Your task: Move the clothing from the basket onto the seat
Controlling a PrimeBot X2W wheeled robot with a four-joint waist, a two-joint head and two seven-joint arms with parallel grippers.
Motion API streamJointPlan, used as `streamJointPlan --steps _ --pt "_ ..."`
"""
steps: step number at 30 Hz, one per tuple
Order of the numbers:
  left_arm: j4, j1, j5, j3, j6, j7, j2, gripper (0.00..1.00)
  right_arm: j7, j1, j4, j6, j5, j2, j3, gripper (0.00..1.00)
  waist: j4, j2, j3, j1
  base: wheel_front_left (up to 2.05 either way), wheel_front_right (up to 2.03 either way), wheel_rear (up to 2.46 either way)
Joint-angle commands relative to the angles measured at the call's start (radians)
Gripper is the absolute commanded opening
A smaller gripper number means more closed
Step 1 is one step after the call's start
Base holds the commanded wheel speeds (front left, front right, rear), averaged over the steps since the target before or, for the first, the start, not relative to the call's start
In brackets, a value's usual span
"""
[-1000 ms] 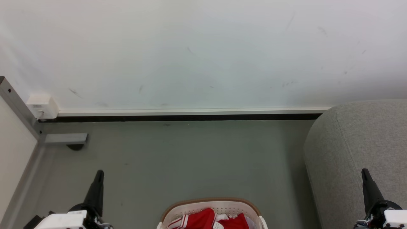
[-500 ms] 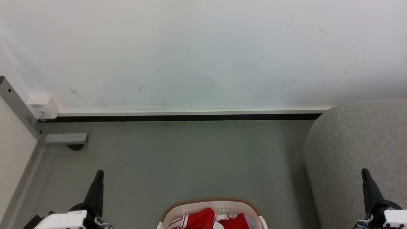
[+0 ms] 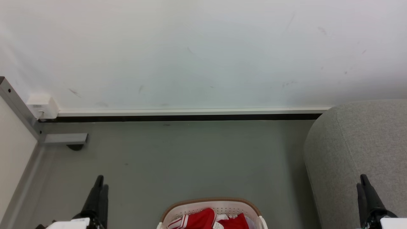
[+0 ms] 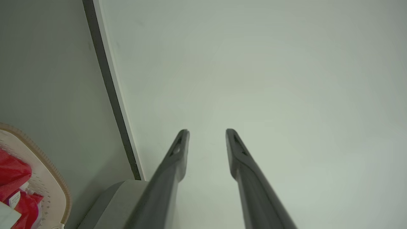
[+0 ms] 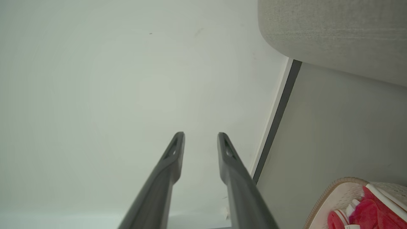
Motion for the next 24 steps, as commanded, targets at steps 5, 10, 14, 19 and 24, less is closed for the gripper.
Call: streamJointPlan --steps 5,10,14,19,24 --pt "0.005 0.008 0.011 -0.018 0.007 -0.019 -0.001 1.00 -0.020 0.017 0.002 0.000 -0.013 0.002 0.011 1.00 0.000 0.0000 0.000 0.0000 0.00 0.00 0.00" --pt "0.004 0.008 0.048 -0.043 0.018 -0.045 0.004 1.00 -0.046 0.027 -0.013 0.000 -0.068 0.002 0.016 1.00 0.001 0.0000 -0.001 0.0000 0.00 0.00 0.00" --pt "0.002 0.007 0.100 -0.058 0.030 -0.064 0.008 1.00 -0.065 0.035 -0.036 0.000 -0.152 0.001 0.020 1.00 0.001 0.0000 -0.001 0.0000 0.00 0.00 0.00" --pt "-0.006 0.010 0.190 -0.071 0.041 -0.087 0.011 1.00 -0.087 0.045 -0.070 0.000 -0.273 0.000 0.027 1.00 0.002 0.0000 -0.001 0.0000 0.00 0.00 0.00" --pt "-0.013 0.015 0.297 -0.078 0.050 -0.109 0.013 1.00 -0.109 0.056 -0.103 0.000 -0.413 0.000 0.041 1.00 0.003 0.0000 -0.002 0.0000 0.00 0.00 0.00"
